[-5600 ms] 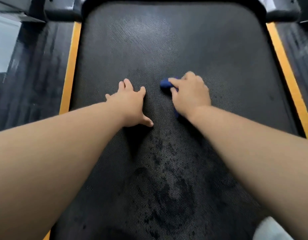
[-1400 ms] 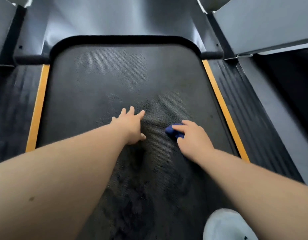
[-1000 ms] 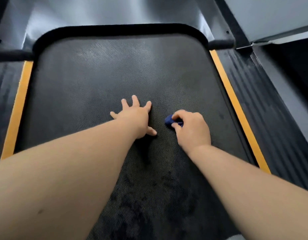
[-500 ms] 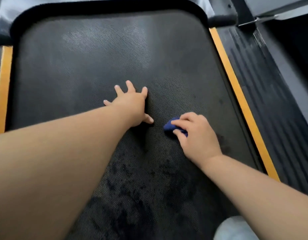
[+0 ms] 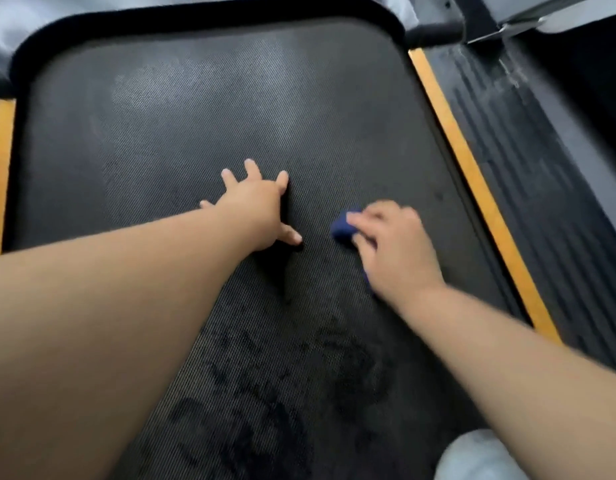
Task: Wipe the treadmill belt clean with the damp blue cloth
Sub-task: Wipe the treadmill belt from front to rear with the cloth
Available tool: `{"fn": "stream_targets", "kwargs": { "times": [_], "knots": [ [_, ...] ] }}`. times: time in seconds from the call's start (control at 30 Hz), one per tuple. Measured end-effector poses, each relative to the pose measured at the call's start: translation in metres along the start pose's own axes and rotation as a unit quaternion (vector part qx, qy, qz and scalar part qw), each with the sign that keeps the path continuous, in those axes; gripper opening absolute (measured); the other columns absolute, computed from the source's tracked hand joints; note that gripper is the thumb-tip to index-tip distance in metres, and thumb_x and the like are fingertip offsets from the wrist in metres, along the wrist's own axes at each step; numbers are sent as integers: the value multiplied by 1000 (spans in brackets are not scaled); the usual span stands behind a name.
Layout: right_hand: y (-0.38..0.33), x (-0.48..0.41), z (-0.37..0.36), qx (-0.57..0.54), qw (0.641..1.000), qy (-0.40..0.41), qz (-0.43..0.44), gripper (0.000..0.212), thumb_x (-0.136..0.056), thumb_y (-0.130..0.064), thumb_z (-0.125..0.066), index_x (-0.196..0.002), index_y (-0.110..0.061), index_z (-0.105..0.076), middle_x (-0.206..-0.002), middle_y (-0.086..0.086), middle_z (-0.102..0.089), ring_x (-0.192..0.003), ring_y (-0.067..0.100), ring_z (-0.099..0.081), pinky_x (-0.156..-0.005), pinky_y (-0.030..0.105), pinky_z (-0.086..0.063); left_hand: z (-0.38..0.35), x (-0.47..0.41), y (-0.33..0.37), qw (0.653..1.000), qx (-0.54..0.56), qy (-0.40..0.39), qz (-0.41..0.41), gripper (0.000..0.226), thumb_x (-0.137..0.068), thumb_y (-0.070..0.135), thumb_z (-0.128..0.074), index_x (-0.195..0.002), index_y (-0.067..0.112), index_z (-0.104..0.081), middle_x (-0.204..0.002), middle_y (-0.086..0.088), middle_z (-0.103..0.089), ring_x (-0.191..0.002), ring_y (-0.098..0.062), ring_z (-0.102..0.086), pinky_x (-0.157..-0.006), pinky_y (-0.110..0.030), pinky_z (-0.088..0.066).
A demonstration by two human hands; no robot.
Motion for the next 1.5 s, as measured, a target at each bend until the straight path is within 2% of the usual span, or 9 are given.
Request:
{"fn": "stream_targets", "kwargs": {
  "times": [0.13,0.3,0.4,0.6,0.77,0.93,1.07,1.17,1.5],
  "knots": [
    [10,26,5,-14,999,-49,15,25,-79,-15,-68,-103,-19,-74,-96,4,-64,-81,31,-55,-75,42,-53,2,5,0,1000,-22,-6,4,106,-68,58,-74,-149,39,-9,-158,-9,8,-142,-44,3,-99,-73,-22],
    [34,-70,-15,10,995,-35,-96,24,-91,-26,-57,-112,-31,-68,-114,2,-54,-108,26,-46,-91,33,-42,3,1,63,987,-104,19,-117,110,-72,54,-73,-152,20,-5,-157,-19,-6,-143,-40,-11,-112,-55,-25],
    [43,-81,-15,-27,989,-9,-148,24,-89,-27,-59,-112,-30,-66,-114,-1,-51,-94,17,-43,-89,26,-40,-10,-6,65,994,-69,-1,-87,114,-72,50,-75,-152,18,0,-157,-18,7,-144,-40,2,-110,-60,-24],
    [37,23,21,-5,998,-41,-43,27,-85,-13,-65,-109,-20,-72,-102,4,-59,-92,29,-50,-81,36,-47,-8,-6,64,994,-76,-11,-78,115,-70,52,-76,-152,21,0,-158,-14,10,-144,-39,3,-109,-60,-26],
    [53,-32,8,12,998,-49,-38,25,-88,-18,-60,-110,-23,-71,-110,5,-57,-104,30,-50,-89,34,-44,-8,-6,67,988,-126,-7,-83,109,-73,56,-71,-152,25,-1,-158,-16,7,-144,-40,-3,-108,-59,-29],
    [82,-119,-15,47,982,-2,-182,24,-84,-23,-52,-101,-26,-69,-109,3,-55,-101,22,-56,-70,24,-37,-10,-7,67,990,-117,-15,-83,111,-73,56,-71,-152,25,1,-157,-17,9,-143,-42,-1,-107,-62,-29],
    [53,-31,11,92,996,9,-19,37,-86,-24,-38,-106,-20,-69,-103,8,-58,-89,33,-51,-73,38,-47,-4,0,70,991,-92,-43,-88,117,-63,76,-63,-150,37,4,-157,-18,9,-142,-46,1,-111,-62,-18],
    [64,36,31,37,999,-23,-21,32,-86,-18,-48,-108,-16,-72,-99,6,-62,-85,33,-54,-74,44,-51,3,-5,75,993,-89,-6,-76,119,-56,81,-63,-148,44,5,-159,-10,4,-144,-42,1,-105,-71,-14],
    [78,-108,-6,78,992,-17,-99,28,-91,-23,-46,-110,-22,-66,-114,6,-54,-104,30,-50,-85,36,-45,-11,-11,85,998,-41,28,-40,125,-53,79,-68,-149,40,3,-157,-10,17,-142,-44,12,-105,-72,-11]
  ]
}}
Point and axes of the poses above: each hand's wrist, its own x-axis away from the middle knuckle, its own z-axis out of the back of the hand, y = z × x, the point moved 8 cm from there along -x, towards the middle knuckle
